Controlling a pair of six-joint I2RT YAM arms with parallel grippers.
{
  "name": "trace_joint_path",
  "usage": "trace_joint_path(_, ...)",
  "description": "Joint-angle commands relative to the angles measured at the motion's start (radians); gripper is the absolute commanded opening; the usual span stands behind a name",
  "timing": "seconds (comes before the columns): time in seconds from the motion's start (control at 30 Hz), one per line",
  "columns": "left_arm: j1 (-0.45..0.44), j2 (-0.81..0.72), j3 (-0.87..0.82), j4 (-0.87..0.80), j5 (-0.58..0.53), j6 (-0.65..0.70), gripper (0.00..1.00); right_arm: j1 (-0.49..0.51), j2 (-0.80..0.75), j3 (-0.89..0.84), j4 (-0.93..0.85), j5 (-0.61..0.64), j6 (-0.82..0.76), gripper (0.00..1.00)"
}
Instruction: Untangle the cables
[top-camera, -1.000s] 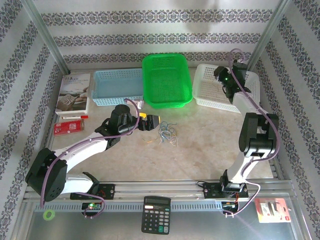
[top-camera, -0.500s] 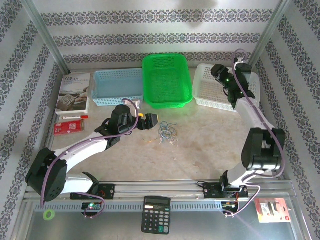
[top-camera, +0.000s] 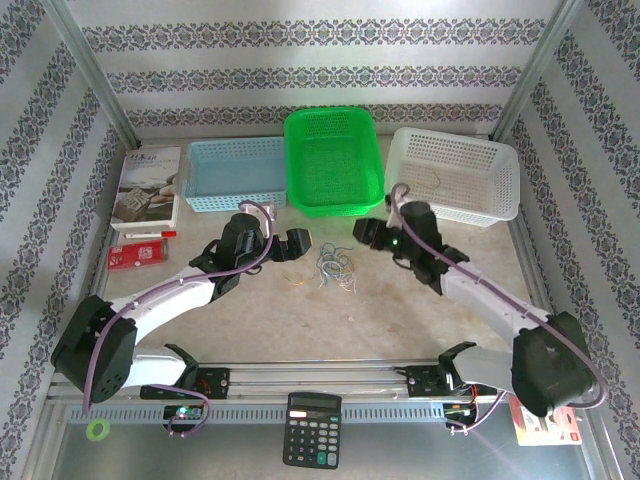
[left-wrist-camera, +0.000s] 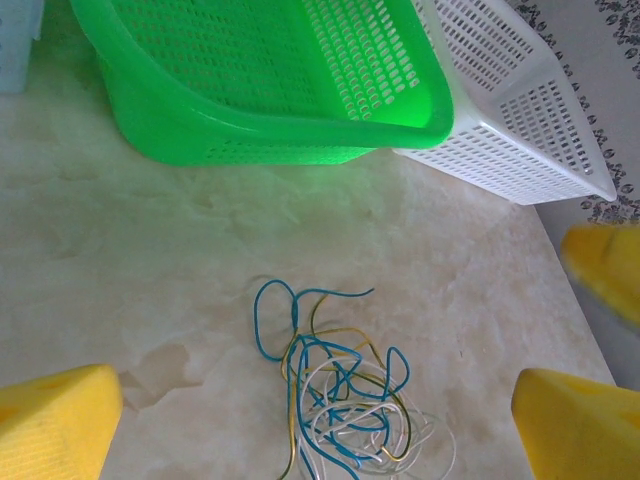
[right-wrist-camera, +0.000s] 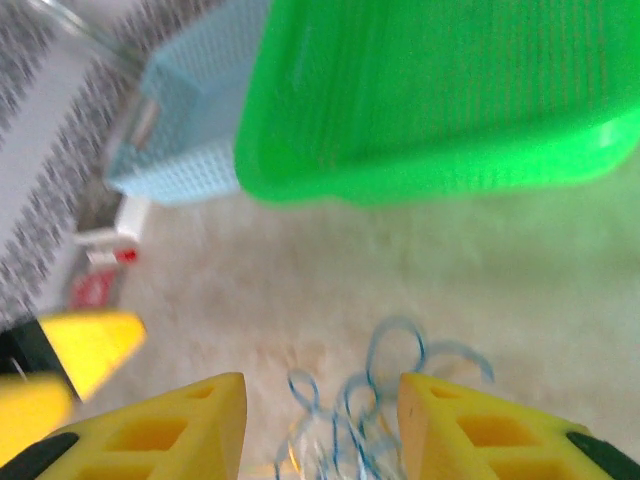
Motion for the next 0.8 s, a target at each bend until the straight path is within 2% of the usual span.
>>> trace_joint_path(0.0,0.016,0.016,0.025,-0.013,0.042,-0.014,1.0,0.058,-0.066,-0.071,-0.068,0.083,-0.021,0.44)
trace_joint_path(0.33,0.016,0.078,0.05,0.045,0.095,-0.05,1.0,0.19,-0.111,-0.188,-0.11,0.104,0.013,0.41)
trace_joint_path(0.77,0.016,0.078,0.053,0.064,0.11,-0.069,1.0,0.2,0.006,-0.165,-0.085,0.115,-0.019,0.35)
